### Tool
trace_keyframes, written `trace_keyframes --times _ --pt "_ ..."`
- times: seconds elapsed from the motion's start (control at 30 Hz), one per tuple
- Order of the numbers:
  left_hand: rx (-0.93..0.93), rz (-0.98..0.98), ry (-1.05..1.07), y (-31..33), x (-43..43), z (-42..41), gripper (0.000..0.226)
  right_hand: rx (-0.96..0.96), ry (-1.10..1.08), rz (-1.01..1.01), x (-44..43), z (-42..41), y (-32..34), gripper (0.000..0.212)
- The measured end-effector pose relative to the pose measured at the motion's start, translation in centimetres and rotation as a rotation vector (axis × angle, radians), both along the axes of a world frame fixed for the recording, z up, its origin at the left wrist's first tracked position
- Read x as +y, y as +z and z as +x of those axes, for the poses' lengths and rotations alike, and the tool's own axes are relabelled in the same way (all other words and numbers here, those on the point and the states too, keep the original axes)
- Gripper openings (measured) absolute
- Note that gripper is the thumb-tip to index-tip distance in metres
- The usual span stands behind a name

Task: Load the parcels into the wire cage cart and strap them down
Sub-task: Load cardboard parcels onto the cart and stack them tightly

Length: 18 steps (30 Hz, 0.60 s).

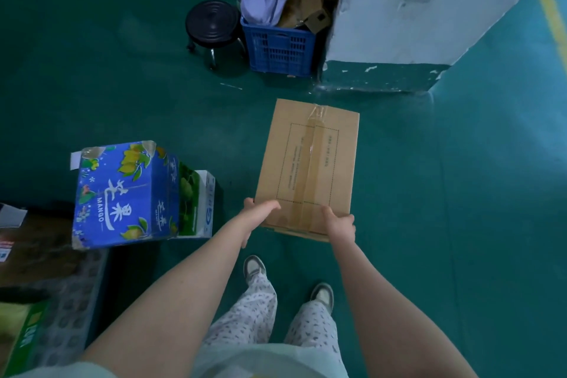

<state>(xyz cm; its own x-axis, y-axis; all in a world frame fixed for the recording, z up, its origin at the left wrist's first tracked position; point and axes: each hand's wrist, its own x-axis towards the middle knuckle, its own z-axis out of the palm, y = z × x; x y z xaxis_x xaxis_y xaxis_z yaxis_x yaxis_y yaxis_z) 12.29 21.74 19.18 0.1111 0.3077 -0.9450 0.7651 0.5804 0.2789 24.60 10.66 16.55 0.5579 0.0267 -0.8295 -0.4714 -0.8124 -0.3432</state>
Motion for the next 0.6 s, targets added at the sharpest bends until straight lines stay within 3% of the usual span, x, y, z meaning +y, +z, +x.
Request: trace_keyframes --times 0.1,0.27,0.37,0.6 --pt "-0.025 0.120 0.042 0.8 -0.8 1.4 0.075 -0.076 -0.055 0.028 0.4 1.5 1.1 0.076" --pt "-0.139 0.315 0.479 3.6 -1.8 3.9 0.053 -0.292 0.288 0.126 4.3 6.5 5.7 0.061" --pt "-0.170 0.332 0.649 6.1 -2.0 4.4 0.063 -0.325 0.549 0.104 6.5 7.9 8.2 0.059" --pt "-0.190 0.329 0.978 10.0 -4.3 -0.5 0.081 -0.345 0.939 0.074 8.8 3.6 13.0 0.056"
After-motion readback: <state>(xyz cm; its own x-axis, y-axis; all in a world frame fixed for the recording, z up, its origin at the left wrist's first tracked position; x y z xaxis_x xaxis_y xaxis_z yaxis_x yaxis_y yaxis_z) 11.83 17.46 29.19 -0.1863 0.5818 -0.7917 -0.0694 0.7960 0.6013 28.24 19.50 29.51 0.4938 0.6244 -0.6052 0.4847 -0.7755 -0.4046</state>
